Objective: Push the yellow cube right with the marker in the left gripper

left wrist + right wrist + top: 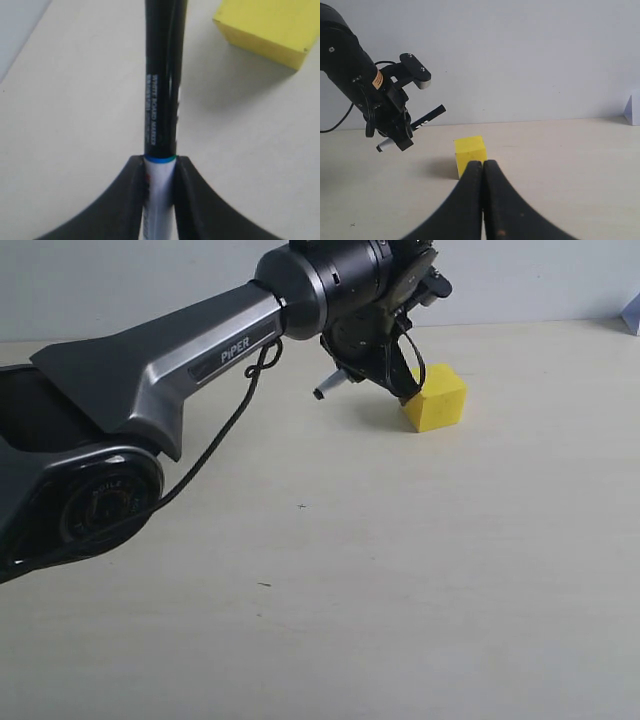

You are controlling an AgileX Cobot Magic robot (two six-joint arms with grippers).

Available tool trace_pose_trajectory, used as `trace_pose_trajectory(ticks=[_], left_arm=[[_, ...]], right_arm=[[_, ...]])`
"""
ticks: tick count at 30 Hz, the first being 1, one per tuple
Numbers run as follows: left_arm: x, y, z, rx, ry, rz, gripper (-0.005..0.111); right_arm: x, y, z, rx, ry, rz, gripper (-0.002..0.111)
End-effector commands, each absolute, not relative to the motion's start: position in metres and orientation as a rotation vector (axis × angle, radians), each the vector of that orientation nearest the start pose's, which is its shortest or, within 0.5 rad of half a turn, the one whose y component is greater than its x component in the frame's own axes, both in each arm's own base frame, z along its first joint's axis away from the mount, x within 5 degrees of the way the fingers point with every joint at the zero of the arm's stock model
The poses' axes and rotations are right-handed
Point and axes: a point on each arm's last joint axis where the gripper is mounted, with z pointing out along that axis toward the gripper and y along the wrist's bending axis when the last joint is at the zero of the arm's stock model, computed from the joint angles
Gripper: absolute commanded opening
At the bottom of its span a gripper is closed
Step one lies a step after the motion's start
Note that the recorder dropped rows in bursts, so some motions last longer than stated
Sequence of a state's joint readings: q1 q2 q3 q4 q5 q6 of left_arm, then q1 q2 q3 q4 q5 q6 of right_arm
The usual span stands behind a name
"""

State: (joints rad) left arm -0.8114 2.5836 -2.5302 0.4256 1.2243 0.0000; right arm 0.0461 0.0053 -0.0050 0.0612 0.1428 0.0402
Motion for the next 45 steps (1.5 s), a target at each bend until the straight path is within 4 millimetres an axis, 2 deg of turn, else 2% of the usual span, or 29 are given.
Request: trace_pose_trajectory(ticks=[1, 7, 23, 32, 38, 45], left_arm=[[0.409, -0.359, 0.201, 1.05, 2.382, 0.294, 0.0], [0.416, -0.352, 0.184, 1.013, 2.51, 0.099, 0.0], [0.41, -0.364, 0.151, 1.145, 2.489, 0.206, 0.0], [0.408, -0.366, 0.151, 1.173, 2.465, 0.242, 0.0], [0.412, -0.362, 0.153, 1.198, 2.415, 0.34, 0.0], [0.411, -0.364, 0.154, 1.196, 2.427, 0.31, 0.0]], right_arm=[[0.056, 0.003, 0.201, 0.036, 1.619, 0.119, 0.0], [0.056, 0.003, 0.201, 0.036, 1.619, 0.119, 0.0], [0.056, 0.003, 0.201, 0.036, 1.619, 0.119, 0.0], [0.056, 0.003, 0.201, 0.036, 1.619, 0.119, 0.0], [0.056, 0.003, 0.201, 0.036, 1.619, 0.119, 0.0], [0.056, 0.003, 0.201, 0.036, 1.619, 0.119, 0.0]])
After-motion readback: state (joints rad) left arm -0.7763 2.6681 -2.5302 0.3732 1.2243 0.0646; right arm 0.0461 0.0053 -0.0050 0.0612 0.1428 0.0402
